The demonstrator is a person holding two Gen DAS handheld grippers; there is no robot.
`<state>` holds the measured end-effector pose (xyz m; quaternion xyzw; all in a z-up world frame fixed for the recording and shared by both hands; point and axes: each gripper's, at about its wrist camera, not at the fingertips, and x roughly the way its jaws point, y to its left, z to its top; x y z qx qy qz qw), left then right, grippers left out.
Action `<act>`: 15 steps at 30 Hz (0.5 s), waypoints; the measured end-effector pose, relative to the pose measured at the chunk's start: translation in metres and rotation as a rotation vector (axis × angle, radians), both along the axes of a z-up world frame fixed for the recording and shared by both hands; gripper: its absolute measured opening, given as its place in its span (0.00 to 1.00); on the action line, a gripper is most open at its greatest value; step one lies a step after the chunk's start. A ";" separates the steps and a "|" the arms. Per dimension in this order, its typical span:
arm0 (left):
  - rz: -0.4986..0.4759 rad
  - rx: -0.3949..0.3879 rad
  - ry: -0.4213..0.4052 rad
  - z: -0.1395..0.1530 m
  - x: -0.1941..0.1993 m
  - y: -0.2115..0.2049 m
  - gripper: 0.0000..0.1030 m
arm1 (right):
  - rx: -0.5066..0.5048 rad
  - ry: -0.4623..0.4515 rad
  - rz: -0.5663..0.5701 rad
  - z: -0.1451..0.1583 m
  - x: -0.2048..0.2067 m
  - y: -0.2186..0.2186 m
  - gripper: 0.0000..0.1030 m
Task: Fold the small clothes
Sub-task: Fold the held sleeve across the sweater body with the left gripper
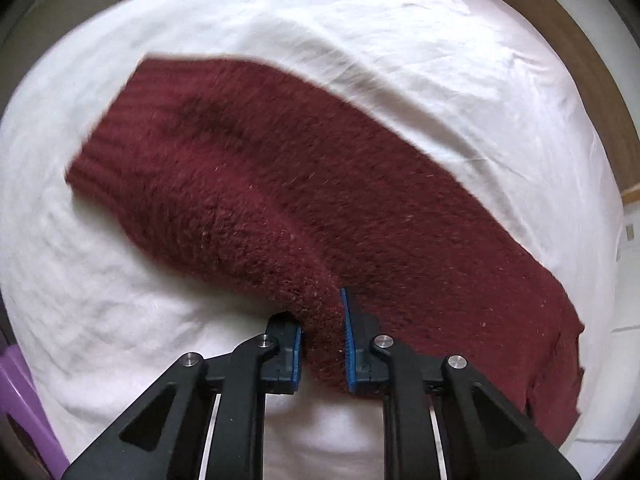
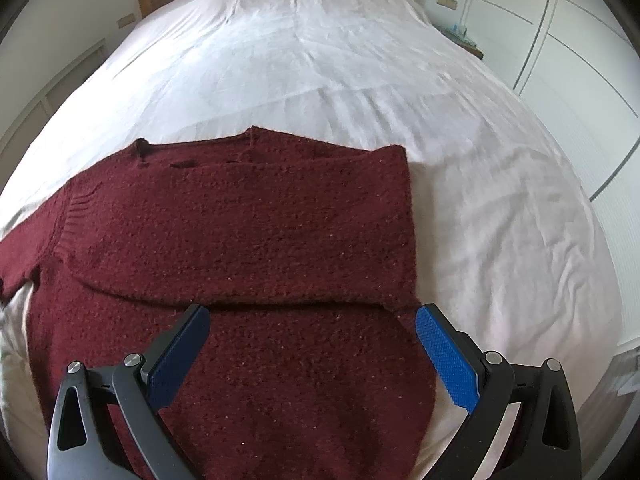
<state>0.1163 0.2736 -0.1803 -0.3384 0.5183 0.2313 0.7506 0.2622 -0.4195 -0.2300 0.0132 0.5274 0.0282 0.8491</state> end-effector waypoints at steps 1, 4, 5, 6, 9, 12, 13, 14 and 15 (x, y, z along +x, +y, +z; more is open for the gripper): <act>-0.019 0.021 -0.002 0.006 0.004 -0.004 0.13 | -0.001 -0.004 0.001 0.001 0.000 -0.001 0.99; -0.066 0.059 -0.020 0.027 0.011 -0.018 0.12 | 0.005 -0.014 0.005 0.003 0.001 -0.003 0.99; -0.078 0.066 -0.025 0.032 0.012 -0.022 0.12 | 0.009 -0.016 0.007 0.003 0.001 -0.003 1.00; -0.091 0.075 -0.032 0.037 0.013 -0.026 0.12 | 0.012 -0.018 0.008 0.003 0.001 -0.003 0.99; -0.162 0.113 -0.054 0.058 0.018 -0.053 0.12 | 0.020 -0.024 0.021 0.005 0.001 -0.003 0.99; -0.230 0.133 -0.076 0.074 0.027 -0.082 0.12 | 0.029 -0.035 0.026 0.007 0.001 -0.004 0.99; -0.254 0.136 -0.083 0.075 0.037 -0.094 0.12 | 0.034 -0.037 0.024 0.007 0.001 -0.005 0.99; -0.280 0.139 -0.091 0.080 0.040 -0.105 0.12 | 0.041 -0.040 0.023 0.008 0.001 -0.005 0.99; -0.307 0.142 -0.101 0.083 0.046 -0.119 0.12 | 0.047 -0.043 0.021 0.009 0.000 -0.006 0.99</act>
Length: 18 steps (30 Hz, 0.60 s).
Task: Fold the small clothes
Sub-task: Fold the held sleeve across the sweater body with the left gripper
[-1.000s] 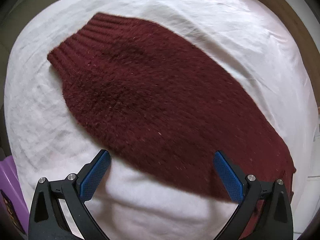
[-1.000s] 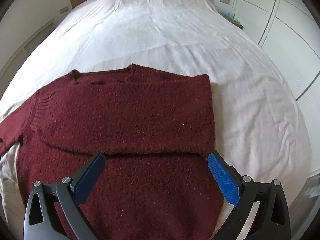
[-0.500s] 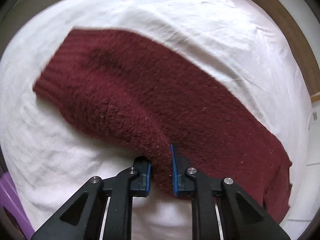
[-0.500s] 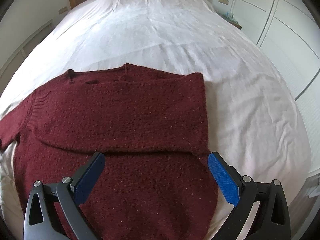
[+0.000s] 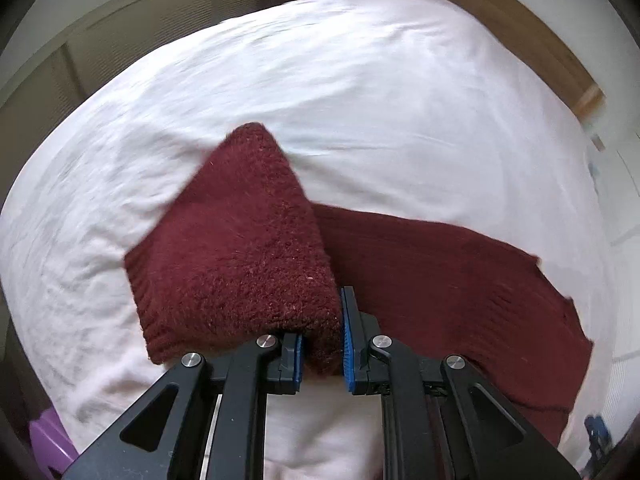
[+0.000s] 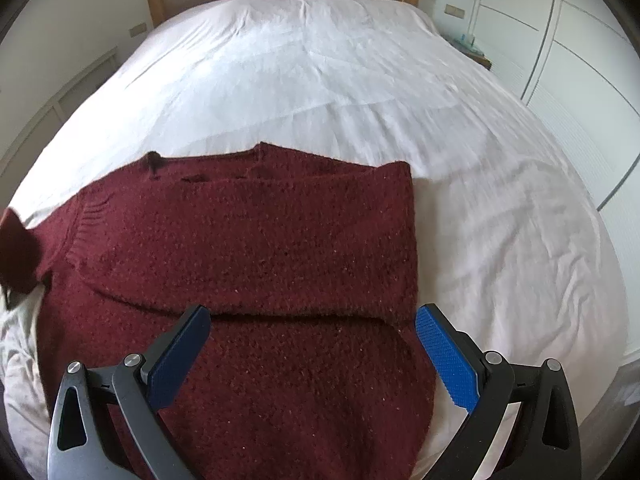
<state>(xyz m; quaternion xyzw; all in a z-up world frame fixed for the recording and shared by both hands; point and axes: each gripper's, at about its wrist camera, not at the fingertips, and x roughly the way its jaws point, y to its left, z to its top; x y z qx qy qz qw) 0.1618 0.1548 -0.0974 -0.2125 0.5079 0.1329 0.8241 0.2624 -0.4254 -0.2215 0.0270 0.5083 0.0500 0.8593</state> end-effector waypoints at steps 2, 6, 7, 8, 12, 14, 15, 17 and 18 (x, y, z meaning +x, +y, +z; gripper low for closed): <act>-0.053 0.003 -0.015 0.003 0.013 -0.024 0.12 | 0.010 -0.004 0.001 0.001 0.000 -0.001 0.99; -0.156 0.007 -0.036 0.014 0.035 -0.076 0.12 | 0.016 -0.011 0.011 0.003 0.001 -0.004 1.00; -0.175 0.006 -0.038 0.011 0.043 -0.088 0.12 | 0.016 -0.013 0.015 0.005 0.002 -0.006 0.99; -0.207 0.003 -0.040 0.013 0.050 -0.105 0.12 | 0.016 -0.015 0.015 0.006 0.003 -0.007 0.99; -0.295 0.018 -0.049 0.011 0.074 -0.158 0.11 | 0.014 -0.032 0.019 0.016 0.008 -0.015 0.99; -0.335 0.017 -0.058 0.010 0.080 -0.180 0.11 | -0.003 -0.037 0.021 0.020 0.010 -0.019 0.99; -0.362 0.016 -0.064 0.010 0.083 -0.194 0.11 | -0.015 -0.037 0.019 0.021 0.011 -0.021 0.99; -0.406 0.018 -0.069 0.005 0.091 -0.215 0.11 | -0.019 -0.038 0.010 0.022 0.010 -0.024 0.99; -0.421 0.022 -0.070 0.003 0.091 -0.221 0.11 | -0.017 -0.038 0.006 0.022 0.009 -0.026 0.99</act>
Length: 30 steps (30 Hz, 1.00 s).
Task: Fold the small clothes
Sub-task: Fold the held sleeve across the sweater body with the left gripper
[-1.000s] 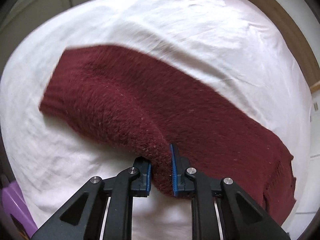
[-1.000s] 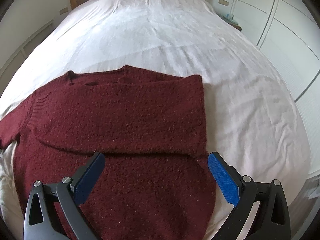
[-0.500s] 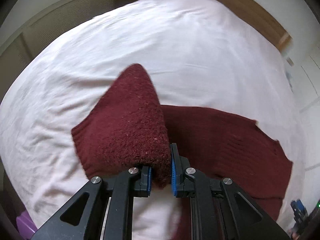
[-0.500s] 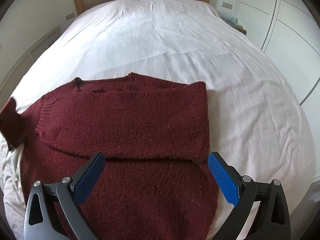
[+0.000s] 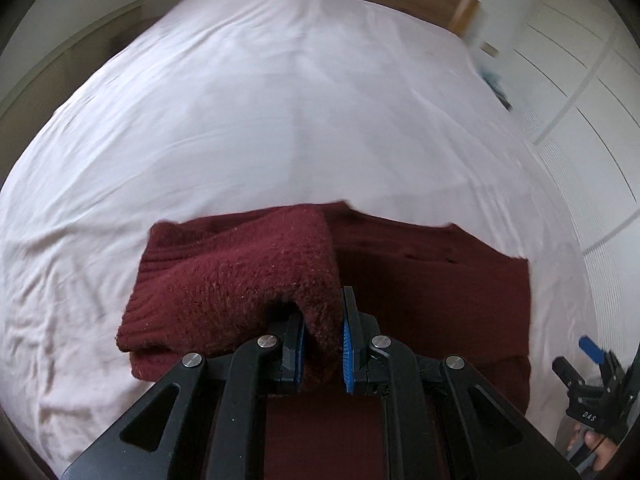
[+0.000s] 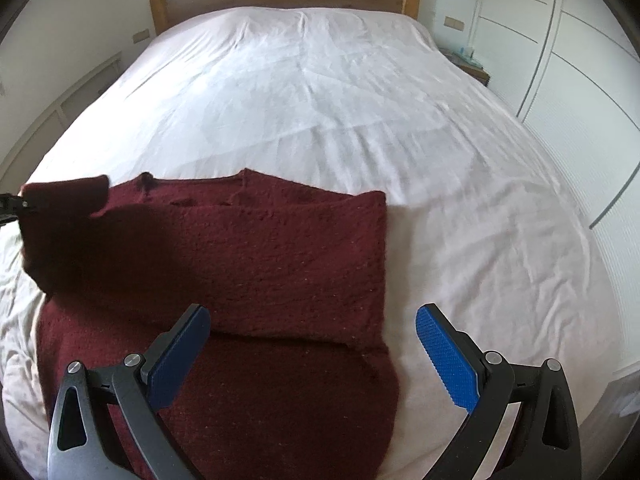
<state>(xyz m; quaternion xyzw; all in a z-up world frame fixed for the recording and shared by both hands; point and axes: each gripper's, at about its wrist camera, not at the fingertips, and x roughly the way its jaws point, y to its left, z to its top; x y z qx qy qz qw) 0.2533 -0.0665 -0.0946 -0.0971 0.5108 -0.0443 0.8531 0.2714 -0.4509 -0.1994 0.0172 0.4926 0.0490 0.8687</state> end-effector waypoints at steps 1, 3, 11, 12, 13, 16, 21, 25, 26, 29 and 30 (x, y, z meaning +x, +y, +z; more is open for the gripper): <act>-0.021 0.008 -0.001 -0.002 0.003 -0.010 0.11 | 0.004 0.002 -0.005 -0.001 -0.001 -0.001 0.99; -0.066 0.022 0.005 -0.012 0.006 -0.030 0.11 | 0.009 0.010 -0.010 -0.004 -0.003 -0.002 0.99; -0.147 0.088 0.099 -0.073 0.005 -0.078 0.11 | 0.032 0.055 -0.025 -0.027 -0.009 -0.005 0.99; -0.153 0.096 0.116 -0.084 0.006 -0.081 0.11 | 0.040 0.061 -0.032 -0.030 -0.009 -0.007 0.99; -0.157 0.102 0.130 -0.093 0.006 -0.084 0.11 | 0.050 0.068 -0.040 -0.033 -0.010 -0.009 0.99; -0.156 0.117 0.164 -0.111 0.005 -0.085 0.12 | 0.061 0.085 -0.049 -0.039 -0.012 -0.012 0.99; -0.154 0.136 0.181 -0.123 0.005 -0.088 0.12 | 0.060 0.107 -0.045 -0.049 -0.011 -0.015 0.99; -0.163 0.176 0.175 -0.133 0.012 -0.096 0.14 | 0.056 0.123 -0.046 -0.057 -0.010 -0.016 0.99; -0.165 0.183 0.176 -0.135 0.013 -0.098 0.14 | 0.055 0.127 -0.046 -0.059 -0.009 -0.016 0.99; -0.168 0.193 0.179 -0.138 0.017 -0.101 0.14 | 0.041 0.137 -0.041 -0.061 -0.008 -0.014 0.99; -0.167 0.190 0.182 -0.140 0.018 -0.102 0.16 | 0.037 0.137 -0.038 -0.061 -0.008 -0.013 0.99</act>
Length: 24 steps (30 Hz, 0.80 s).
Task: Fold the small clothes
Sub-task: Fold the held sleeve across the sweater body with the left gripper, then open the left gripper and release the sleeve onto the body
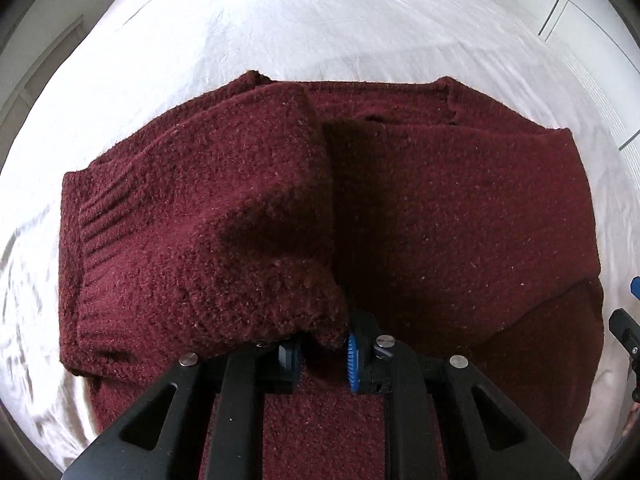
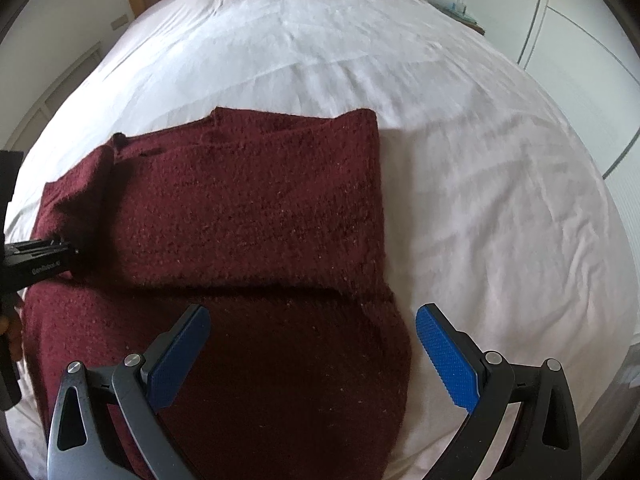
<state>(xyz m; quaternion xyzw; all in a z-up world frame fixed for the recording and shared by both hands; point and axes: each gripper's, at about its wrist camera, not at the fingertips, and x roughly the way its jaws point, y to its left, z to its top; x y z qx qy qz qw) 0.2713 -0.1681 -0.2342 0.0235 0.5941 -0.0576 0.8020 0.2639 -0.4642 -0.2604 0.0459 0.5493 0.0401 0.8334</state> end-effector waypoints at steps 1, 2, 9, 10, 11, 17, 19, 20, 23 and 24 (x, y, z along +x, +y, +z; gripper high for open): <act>0.004 -0.006 0.005 -0.001 0.001 0.000 0.18 | -0.005 -0.002 0.002 0.001 0.000 0.001 0.99; 0.008 -0.011 0.009 -0.002 0.001 -0.001 0.20 | -0.007 -0.004 0.002 0.002 0.000 0.001 0.99; 0.013 -0.076 0.050 -0.002 0.000 -0.003 0.81 | -0.011 0.000 0.004 0.003 -0.002 0.002 0.99; 0.008 -0.077 0.051 0.000 0.000 -0.004 0.85 | -0.007 0.000 0.003 0.003 -0.003 0.001 1.00; 0.002 -0.074 0.050 0.002 -0.002 -0.005 0.88 | -0.005 0.000 0.000 0.003 -0.003 0.000 0.99; -0.023 -0.068 0.026 0.017 -0.014 0.004 0.99 | 0.010 0.002 -0.013 0.004 -0.006 -0.003 0.99; -0.030 -0.051 0.009 0.023 -0.019 0.002 0.99 | 0.009 0.006 -0.005 0.003 -0.008 -0.001 1.00; -0.035 -0.026 0.003 0.024 -0.021 0.005 0.99 | 0.010 0.008 -0.002 0.003 -0.008 0.001 1.00; -0.044 -0.017 0.010 0.029 -0.025 0.020 0.99 | 0.014 0.013 0.008 0.001 -0.010 0.004 1.00; -0.045 -0.016 0.011 0.030 -0.027 0.026 0.99 | 0.014 0.014 0.011 0.001 -0.011 0.006 1.00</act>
